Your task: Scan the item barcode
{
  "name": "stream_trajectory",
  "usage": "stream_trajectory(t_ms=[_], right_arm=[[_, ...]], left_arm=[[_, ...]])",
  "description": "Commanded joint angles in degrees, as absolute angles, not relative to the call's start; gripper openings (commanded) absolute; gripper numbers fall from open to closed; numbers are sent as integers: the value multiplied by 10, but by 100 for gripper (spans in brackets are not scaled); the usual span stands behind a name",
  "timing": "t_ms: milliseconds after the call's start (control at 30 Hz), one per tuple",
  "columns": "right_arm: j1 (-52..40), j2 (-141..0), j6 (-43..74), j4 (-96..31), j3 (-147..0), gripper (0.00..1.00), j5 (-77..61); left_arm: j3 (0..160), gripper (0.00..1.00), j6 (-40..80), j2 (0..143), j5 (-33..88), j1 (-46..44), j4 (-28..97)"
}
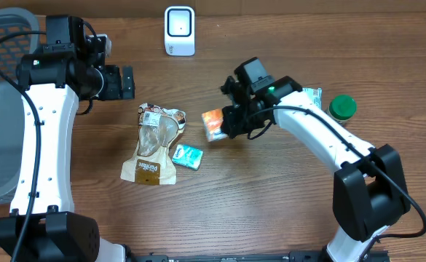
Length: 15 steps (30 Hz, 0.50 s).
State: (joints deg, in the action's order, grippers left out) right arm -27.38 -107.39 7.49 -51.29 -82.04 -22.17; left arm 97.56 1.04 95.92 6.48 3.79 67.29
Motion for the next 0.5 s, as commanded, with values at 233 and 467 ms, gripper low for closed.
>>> stream_trajectory(t_ms=[233,467], right_arm=[[-265,-1065,-54,-514,-786,4,-139],[-264,-1065,-69,-513,-772,39,-103]], left_arm=[[986,100,-1,963,69,41,671],[986,100,-1,963,69,41,671]])
